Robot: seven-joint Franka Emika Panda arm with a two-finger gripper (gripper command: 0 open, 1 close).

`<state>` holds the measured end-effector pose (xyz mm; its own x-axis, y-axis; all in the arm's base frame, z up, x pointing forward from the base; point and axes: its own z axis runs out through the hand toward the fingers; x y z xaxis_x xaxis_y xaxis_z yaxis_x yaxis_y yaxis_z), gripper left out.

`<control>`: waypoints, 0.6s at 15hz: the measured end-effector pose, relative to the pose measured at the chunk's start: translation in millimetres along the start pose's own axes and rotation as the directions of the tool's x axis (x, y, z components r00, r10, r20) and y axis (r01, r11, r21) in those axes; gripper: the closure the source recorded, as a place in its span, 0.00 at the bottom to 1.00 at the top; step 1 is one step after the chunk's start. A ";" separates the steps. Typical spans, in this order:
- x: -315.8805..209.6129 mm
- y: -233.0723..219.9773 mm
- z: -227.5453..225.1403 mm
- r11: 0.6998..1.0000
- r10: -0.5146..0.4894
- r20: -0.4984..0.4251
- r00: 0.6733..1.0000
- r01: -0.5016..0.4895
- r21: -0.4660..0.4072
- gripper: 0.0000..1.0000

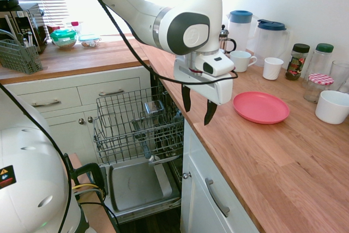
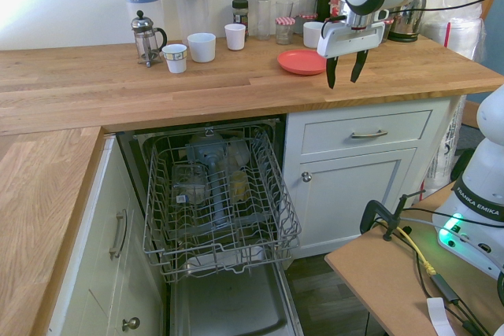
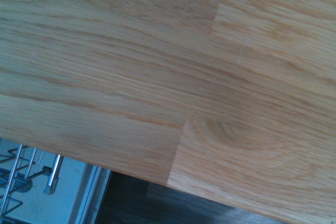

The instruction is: Put the plate in the dishwasher

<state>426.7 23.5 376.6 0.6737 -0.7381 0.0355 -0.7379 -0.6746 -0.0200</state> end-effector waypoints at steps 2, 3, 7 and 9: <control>1.1 0.1 -0.3 1.000 0.004 0.000 1.000 -0.004 0.004 0.00; 5.2 0.5 -3.7 1.000 0.017 0.000 1.000 -0.017 0.015 0.00; 51.4 4.3 -36.9 0.989 0.112 0.019 0.993 -0.114 0.098 0.00; 83.8 3.7 -46.1 0.976 0.166 0.048 0.985 -0.171 0.134 0.00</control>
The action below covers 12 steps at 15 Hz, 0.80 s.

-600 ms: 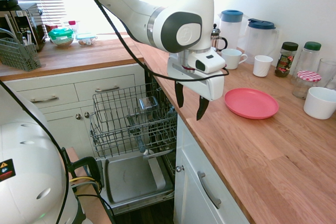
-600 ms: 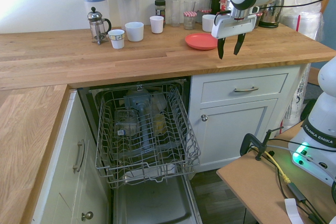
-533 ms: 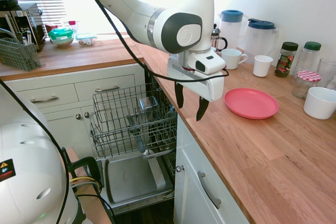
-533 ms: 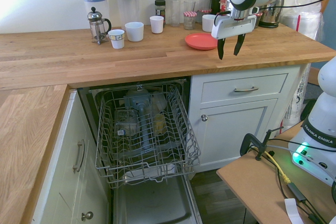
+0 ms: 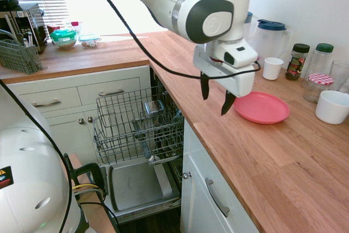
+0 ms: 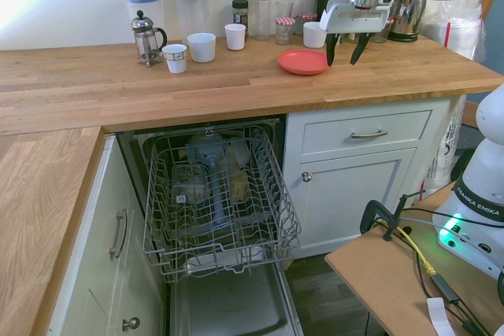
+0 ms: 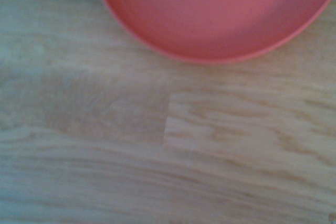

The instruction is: Put the plate in the dishwasher

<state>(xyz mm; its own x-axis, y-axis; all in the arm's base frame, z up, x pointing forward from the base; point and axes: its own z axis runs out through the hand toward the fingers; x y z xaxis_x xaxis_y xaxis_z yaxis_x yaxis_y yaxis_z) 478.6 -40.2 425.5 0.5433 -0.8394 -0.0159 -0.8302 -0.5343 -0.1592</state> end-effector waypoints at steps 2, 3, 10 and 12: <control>28.1 -9.9 1.6 0.998 0.046 0.027 0.999 -0.047 0.030 0.00; 41.8 -14.9 6.0 0.996 0.073 0.043 0.996 -0.075 0.041 0.00; 120.1 -19.7 45.6 0.958 0.264 0.123 0.957 -0.275 0.078 0.00; 137.9 -20.2 57.4 0.938 0.311 0.159 0.937 -0.329 0.106 0.00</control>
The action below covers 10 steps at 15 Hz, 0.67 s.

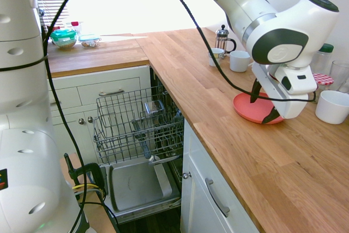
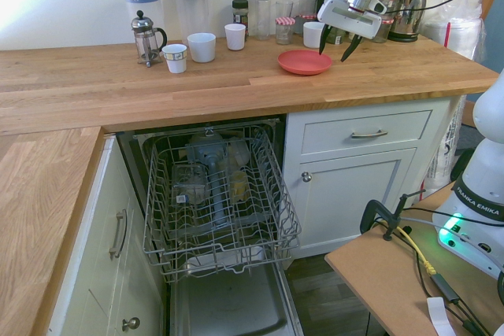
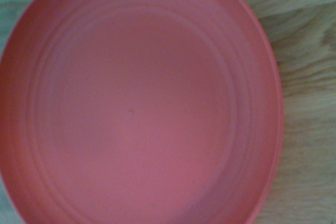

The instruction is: Put the plate in the dishwasher

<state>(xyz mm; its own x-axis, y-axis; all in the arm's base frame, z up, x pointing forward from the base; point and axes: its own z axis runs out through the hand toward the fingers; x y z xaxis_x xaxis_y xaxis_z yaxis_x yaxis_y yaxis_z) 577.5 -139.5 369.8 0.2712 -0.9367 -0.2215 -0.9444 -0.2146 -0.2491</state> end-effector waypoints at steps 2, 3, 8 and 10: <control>19.3 -3.1 11.0 0.999 0.039 0.025 0.999 -0.040 0.028 0.00; 27.2 -4.7 15.6 0.998 0.056 0.033 0.998 -0.057 0.040 0.00; 43.3 -18.6 27.5 0.992 0.082 0.067 0.994 -0.088 0.090 1.00; 45.4 -23.3 32.0 0.992 0.073 0.084 0.994 -0.081 0.098 1.00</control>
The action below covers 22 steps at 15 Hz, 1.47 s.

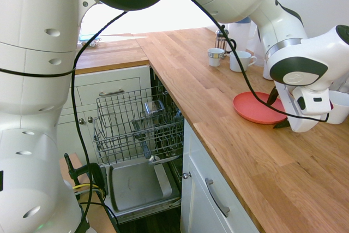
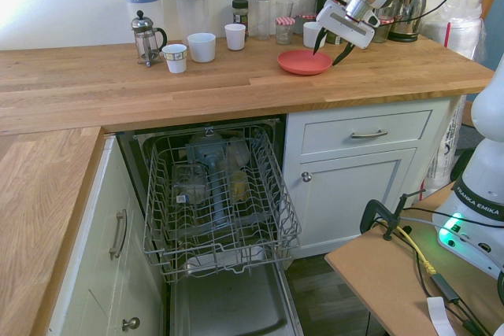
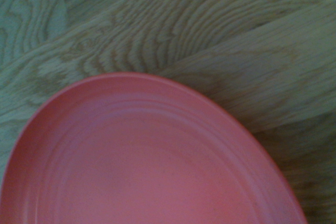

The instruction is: Put the plate in the dishwasher

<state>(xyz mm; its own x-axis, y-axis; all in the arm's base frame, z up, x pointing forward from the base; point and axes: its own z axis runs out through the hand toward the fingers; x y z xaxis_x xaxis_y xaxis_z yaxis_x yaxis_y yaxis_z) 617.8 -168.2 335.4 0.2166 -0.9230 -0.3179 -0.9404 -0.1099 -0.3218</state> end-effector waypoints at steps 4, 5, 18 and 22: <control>-0.4 -3.9 4.2 1.000 -0.013 0.020 1.000 0.013 0.003 1.00; -0.8 -3.8 5.7 1.000 -0.014 0.026 1.000 0.014 0.005 1.00; 9.7 -0.4 21.9 0.998 -0.052 0.070 0.996 0.050 0.041 1.00; 11.0 -3.1 23.3 0.996 -0.074 0.084 0.994 0.070 0.058 1.00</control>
<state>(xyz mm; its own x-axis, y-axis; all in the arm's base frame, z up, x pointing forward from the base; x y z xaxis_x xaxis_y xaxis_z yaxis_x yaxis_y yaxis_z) 629.2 -169.4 312.1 0.3074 -0.8780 -0.3670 -0.9062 -0.1524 -0.3944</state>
